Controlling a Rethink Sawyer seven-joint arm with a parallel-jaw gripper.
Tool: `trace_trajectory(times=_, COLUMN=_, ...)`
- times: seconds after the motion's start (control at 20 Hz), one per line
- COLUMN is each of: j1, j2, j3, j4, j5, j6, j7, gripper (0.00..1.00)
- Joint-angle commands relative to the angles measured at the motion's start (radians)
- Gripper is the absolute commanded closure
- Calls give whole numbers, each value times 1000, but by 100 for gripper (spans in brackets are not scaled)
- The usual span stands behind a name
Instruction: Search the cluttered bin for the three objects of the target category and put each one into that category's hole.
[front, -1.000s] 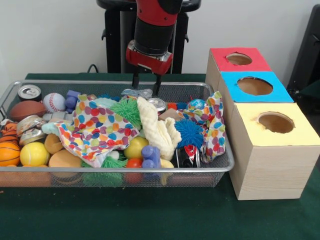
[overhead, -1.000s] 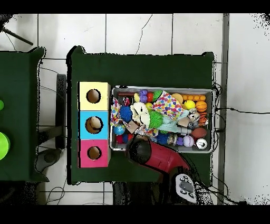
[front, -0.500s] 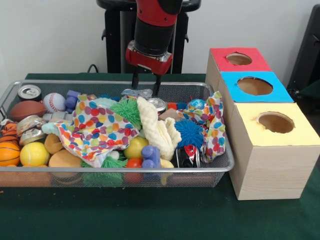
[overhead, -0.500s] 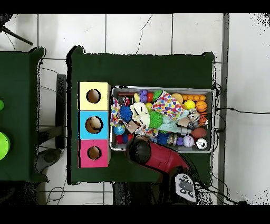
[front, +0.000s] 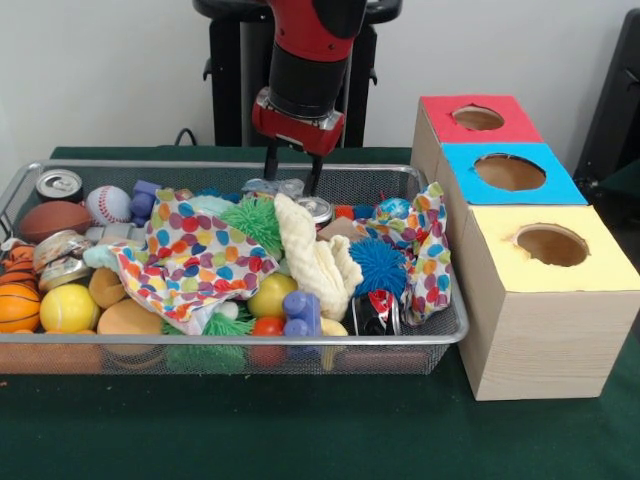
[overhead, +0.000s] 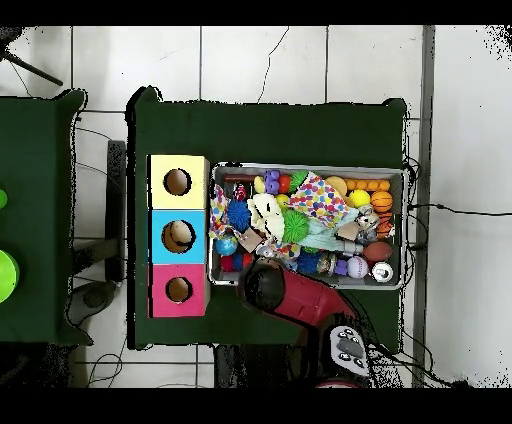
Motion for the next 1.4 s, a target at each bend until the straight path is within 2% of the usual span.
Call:
trace_trajectory(times=0.05, j1=12, j2=44, j3=45, j4=-80, j5=-26, j6=-61, j7=120, gripper=0)
trace_trajectory(times=0.65, j1=19, j2=29, j3=34, j4=-83, j5=-29, j6=-37, j7=112, gripper=0)
trace_trajectory(times=0.8, j1=14, j2=29, j3=39, j4=-72, j5=-21, j6=-57, j7=126, gripper=0)
trace_trajectory(times=0.85, j1=12, j2=29, j3=40, j4=-68, j5=-19, j6=-64, j7=131, gripper=100)
trace_trajectory(times=1.05, j1=2, j2=25, j3=51, j4=-60, j5=-11, j6=-50, j7=134, gripper=100)
trace_trajectory(times=1.25, j1=-1, j2=27, j3=55, j4=-89, j5=-17, j6=19, j7=98, gripper=100)
trace_trajectory(times=1.4, j1=4, j2=26, j3=50, j4=-86, j5=-13, j6=10, j7=107, gripper=100)
